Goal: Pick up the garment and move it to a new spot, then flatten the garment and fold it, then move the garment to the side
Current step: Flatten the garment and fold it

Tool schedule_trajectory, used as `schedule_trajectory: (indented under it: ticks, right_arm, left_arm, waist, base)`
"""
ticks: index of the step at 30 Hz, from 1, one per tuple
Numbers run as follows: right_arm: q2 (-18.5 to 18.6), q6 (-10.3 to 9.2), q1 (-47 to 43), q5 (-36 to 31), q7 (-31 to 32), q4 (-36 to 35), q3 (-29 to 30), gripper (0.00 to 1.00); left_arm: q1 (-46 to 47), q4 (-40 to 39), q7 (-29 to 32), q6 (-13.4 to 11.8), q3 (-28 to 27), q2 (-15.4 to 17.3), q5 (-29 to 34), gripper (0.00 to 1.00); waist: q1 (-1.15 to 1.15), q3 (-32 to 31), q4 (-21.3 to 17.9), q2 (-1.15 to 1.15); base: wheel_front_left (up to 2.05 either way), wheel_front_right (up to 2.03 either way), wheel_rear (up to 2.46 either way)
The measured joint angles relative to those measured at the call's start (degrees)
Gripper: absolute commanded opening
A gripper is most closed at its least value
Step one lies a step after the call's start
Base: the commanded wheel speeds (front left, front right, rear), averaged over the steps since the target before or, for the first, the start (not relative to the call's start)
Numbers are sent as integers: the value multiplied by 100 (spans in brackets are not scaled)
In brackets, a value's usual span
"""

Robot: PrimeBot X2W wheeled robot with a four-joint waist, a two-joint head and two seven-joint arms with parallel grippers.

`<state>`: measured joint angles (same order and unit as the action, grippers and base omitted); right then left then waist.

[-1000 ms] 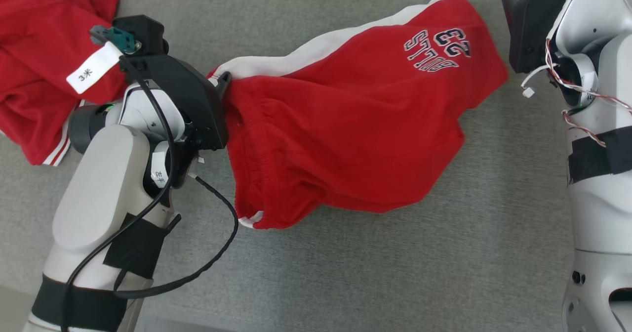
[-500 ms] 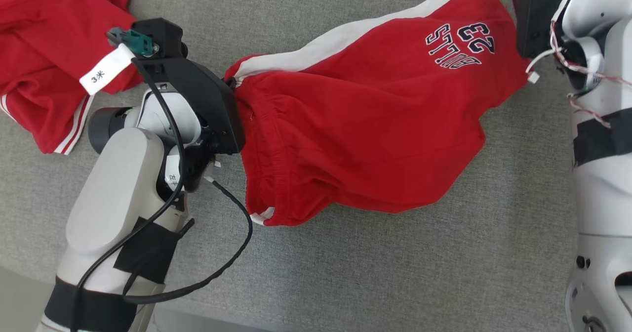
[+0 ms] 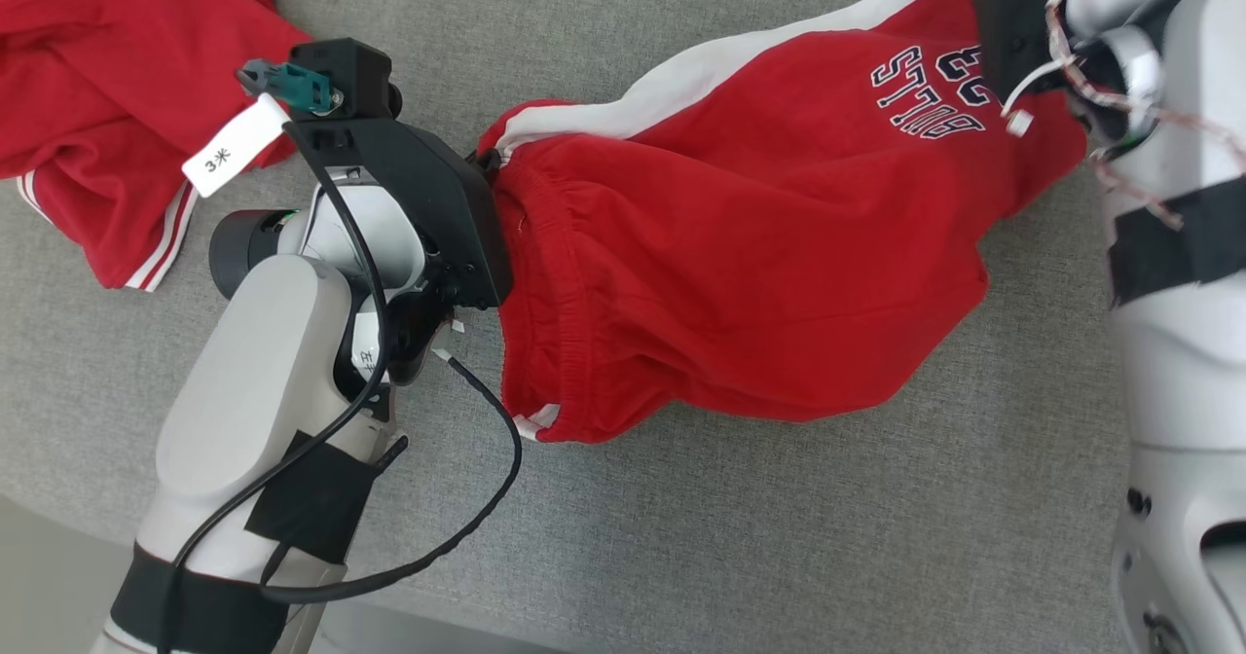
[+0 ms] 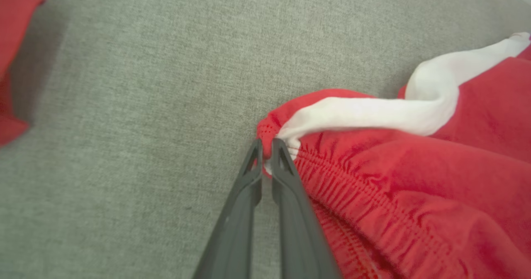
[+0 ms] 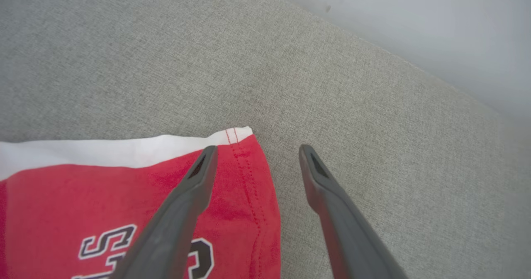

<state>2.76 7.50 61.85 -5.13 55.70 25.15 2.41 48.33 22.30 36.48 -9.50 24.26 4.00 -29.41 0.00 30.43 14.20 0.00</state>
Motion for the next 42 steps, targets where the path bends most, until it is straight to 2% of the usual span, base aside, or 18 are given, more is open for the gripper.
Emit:
schedule_trajectory:
  ticks: [4,9,14,21,27,33,42]
  right_arm:
    - [0,0,-292,-175,30,-460,-46,100]
    - [2,0,-378,-396,-99,-623,111,100]
    - [2,0,-492,-479,-543,-399,193,100]
    - [0,0,-547,-525,-853,-81,268,100]
    - [1,0,-347,-246,-1132,107,129,100]
    - [7,0,-250,-450,-1133,-63,152,100]
    - [2,0,-220,-385,-851,194,192,100]
  left_arm:
    - [5,9,-31,-4,9,-9,-14,0]
    - [44,25,-81,0,15,-13,-55,0]
    - [92,76,-135,45,67,-21,-125,0]
    - [155,199,-207,78,110,-40,-177,0]
    - [186,232,-226,92,141,-56,-204,0]
    - [188,256,-259,92,198,-68,-301,0]
    - [201,277,-325,70,279,-87,-380,0]
  waist:
    - [0,18,-28,0]
    - [0,72,-43,0]
    - [0,135,-7,0]
    - [-1,157,25,0]
    - [0,147,64,0]
    - [0,110,114,0]
    - [0,132,207,0]
  base:
    - [0,0,0]
    - [0,0,0]
    - [0,0,0]
    - [0,0,0]
    - [0,0,0]
    - [0,0,0]
    - [0,0,0]
